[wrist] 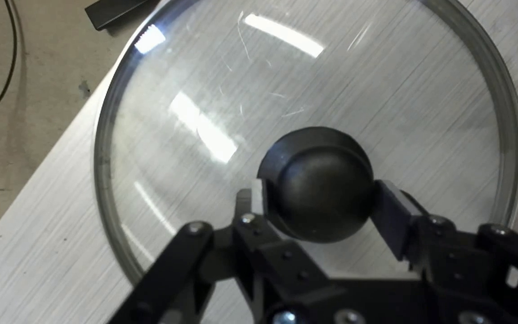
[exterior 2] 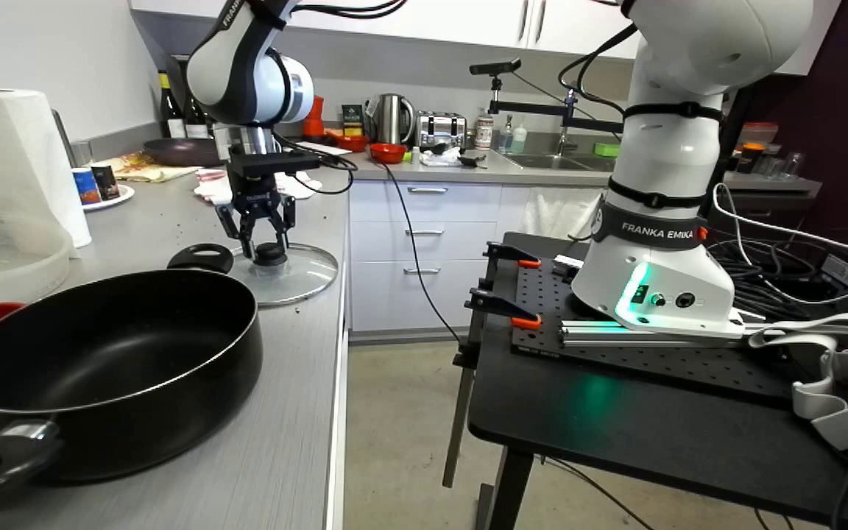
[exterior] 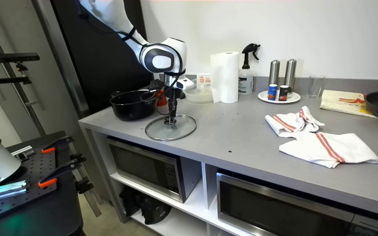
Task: Put the glass lid on the black pot and push the pot slightly back
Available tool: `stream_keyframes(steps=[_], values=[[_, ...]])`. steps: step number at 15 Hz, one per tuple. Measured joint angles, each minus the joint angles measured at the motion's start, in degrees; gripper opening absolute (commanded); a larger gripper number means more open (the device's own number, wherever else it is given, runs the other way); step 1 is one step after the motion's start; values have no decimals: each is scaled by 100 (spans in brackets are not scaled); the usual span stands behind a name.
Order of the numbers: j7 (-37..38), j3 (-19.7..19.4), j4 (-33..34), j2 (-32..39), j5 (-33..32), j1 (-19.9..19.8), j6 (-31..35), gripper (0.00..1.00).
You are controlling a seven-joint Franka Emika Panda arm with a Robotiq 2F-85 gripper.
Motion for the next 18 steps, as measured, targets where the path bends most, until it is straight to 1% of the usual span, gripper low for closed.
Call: stream_keyframes(steps=[1, 12, 18], values=[[12, -3, 26, -9, 7, -5, -30, 25], [84, -50, 99, -42, 19, -32, -40, 25], [84, -275, 124, -492, 3, -45, -39, 25]])
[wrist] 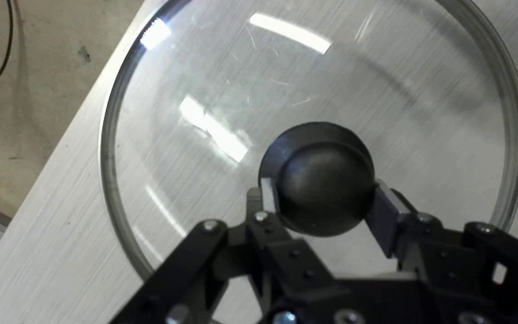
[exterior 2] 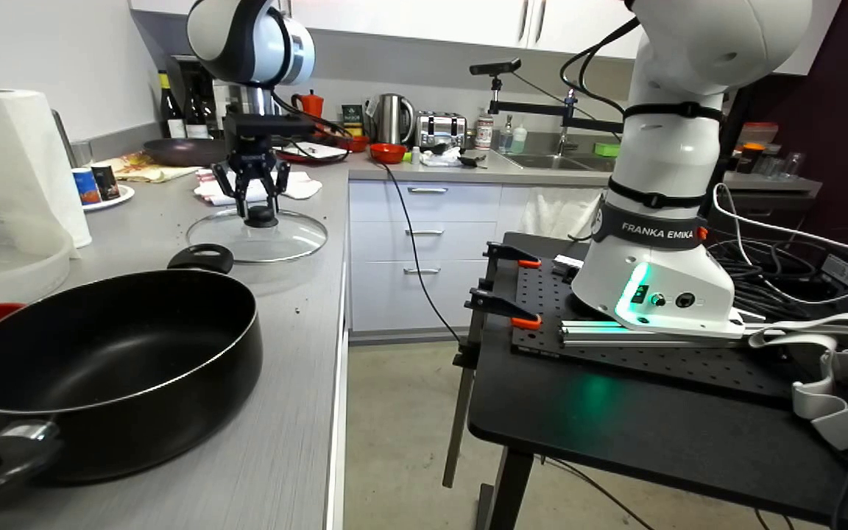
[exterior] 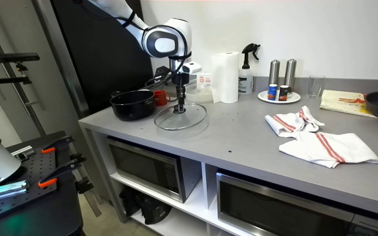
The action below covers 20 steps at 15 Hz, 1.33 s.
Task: Put the glass lid on the black pot and push the pot slightly back
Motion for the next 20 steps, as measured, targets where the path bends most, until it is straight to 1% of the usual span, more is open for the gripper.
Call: stream_keyframes(steps=[4, 7, 10, 15, 20], values=[[0, -144, -11, -398, -52, -4, -7, 25], [0, -167, -73, -776, -176, 16, -24, 25], [0, -164, -248, -1254, -380, 116, -74, 25], [0, -71, -648, -2074, -711, 368, -392, 25], [-2, 116, -1157, -2665, -1125, 492, -723, 25]])
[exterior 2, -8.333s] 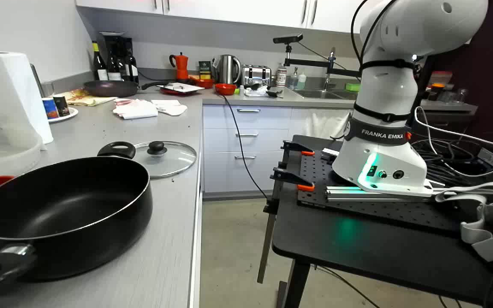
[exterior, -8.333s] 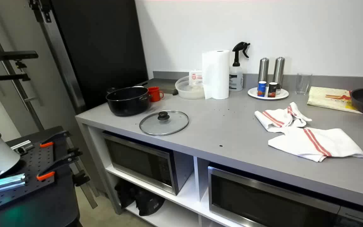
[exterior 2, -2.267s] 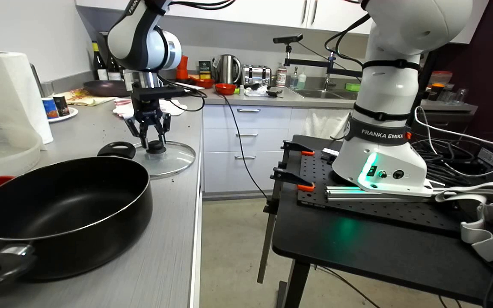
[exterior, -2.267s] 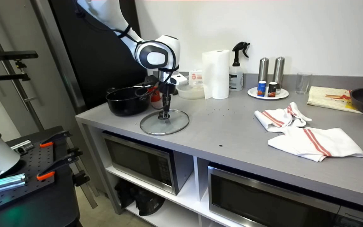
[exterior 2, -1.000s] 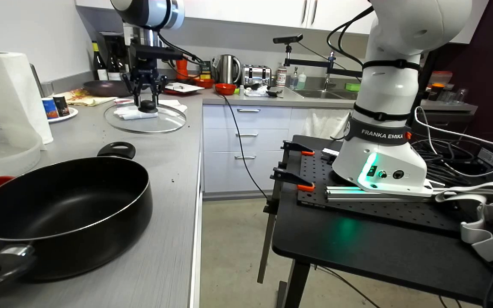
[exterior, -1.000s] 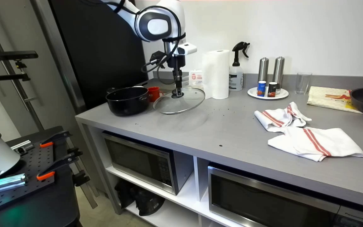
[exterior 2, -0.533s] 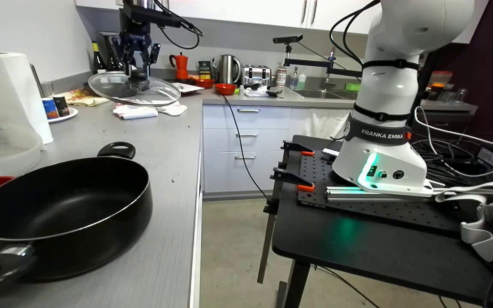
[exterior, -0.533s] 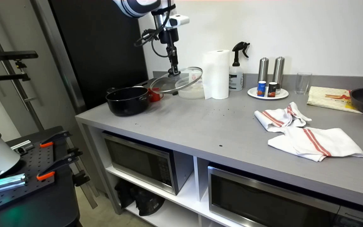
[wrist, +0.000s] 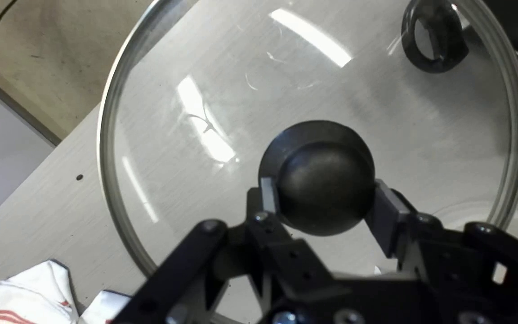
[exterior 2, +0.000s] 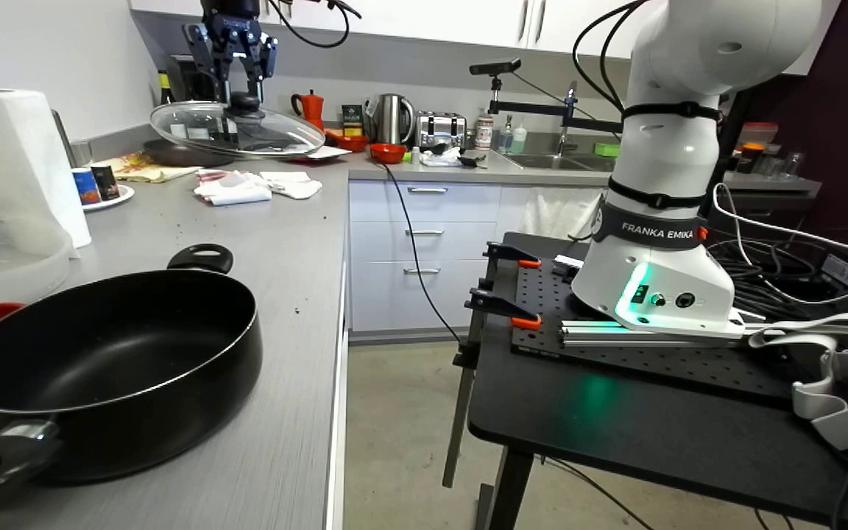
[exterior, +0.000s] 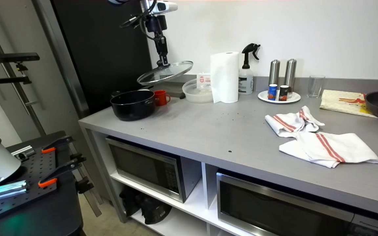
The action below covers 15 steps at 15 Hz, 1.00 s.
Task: Put the glass lid on the black pot and push the pot slightly back
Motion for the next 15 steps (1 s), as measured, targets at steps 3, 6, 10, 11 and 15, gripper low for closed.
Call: stream_keyframes(steps=[3, 6, 10, 11, 15], values=[[0, 169, -354, -209, -179, 70, -13, 25], [22, 376, -617, -265, -220, 193, 32, 25], [184, 629, -823, -227, -233, 397, 127, 25], [225, 676, -843, -196, -234, 448, 159, 25], [344, 801, -884, -1, -309, 624, 343, 25]])
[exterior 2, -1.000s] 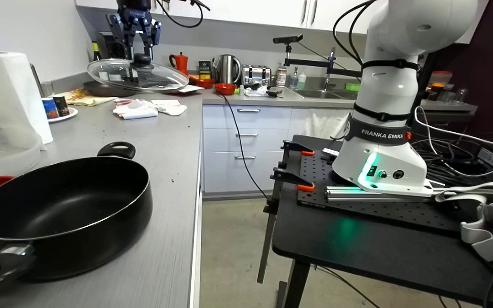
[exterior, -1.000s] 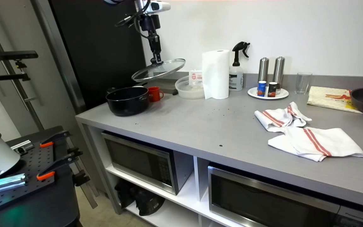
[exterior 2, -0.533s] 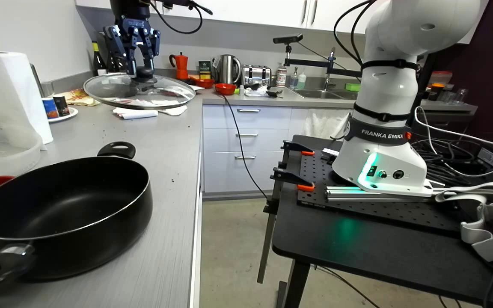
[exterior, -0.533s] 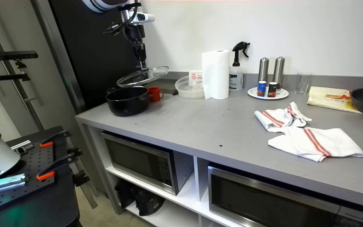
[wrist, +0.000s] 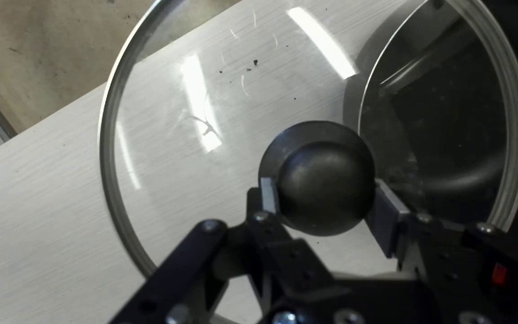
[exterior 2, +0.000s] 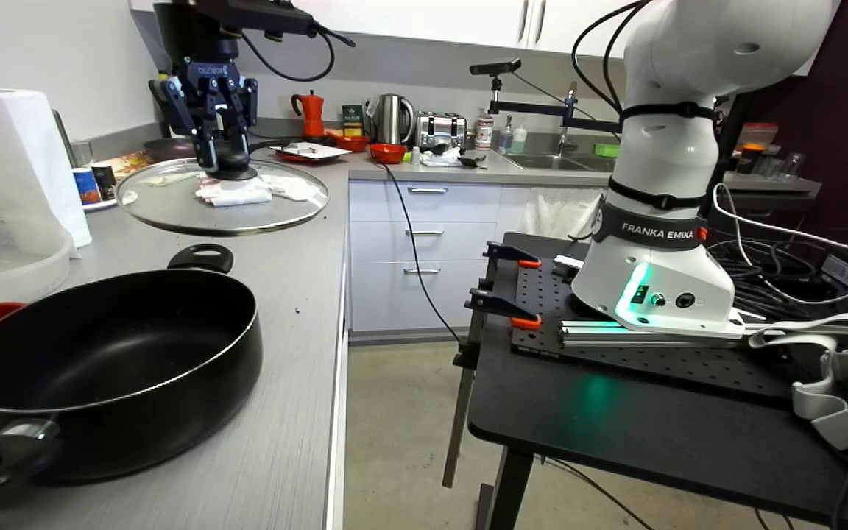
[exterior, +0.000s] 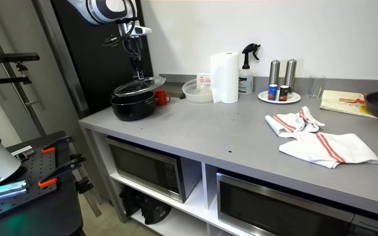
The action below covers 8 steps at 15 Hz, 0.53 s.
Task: Put the glass lid on the black pot and push the pot slightly back
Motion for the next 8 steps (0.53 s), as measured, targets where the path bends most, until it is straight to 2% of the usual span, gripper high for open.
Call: stream_keyframes(steps=[8], values=[[167, 49, 158, 543, -164, 325, 173, 25]])
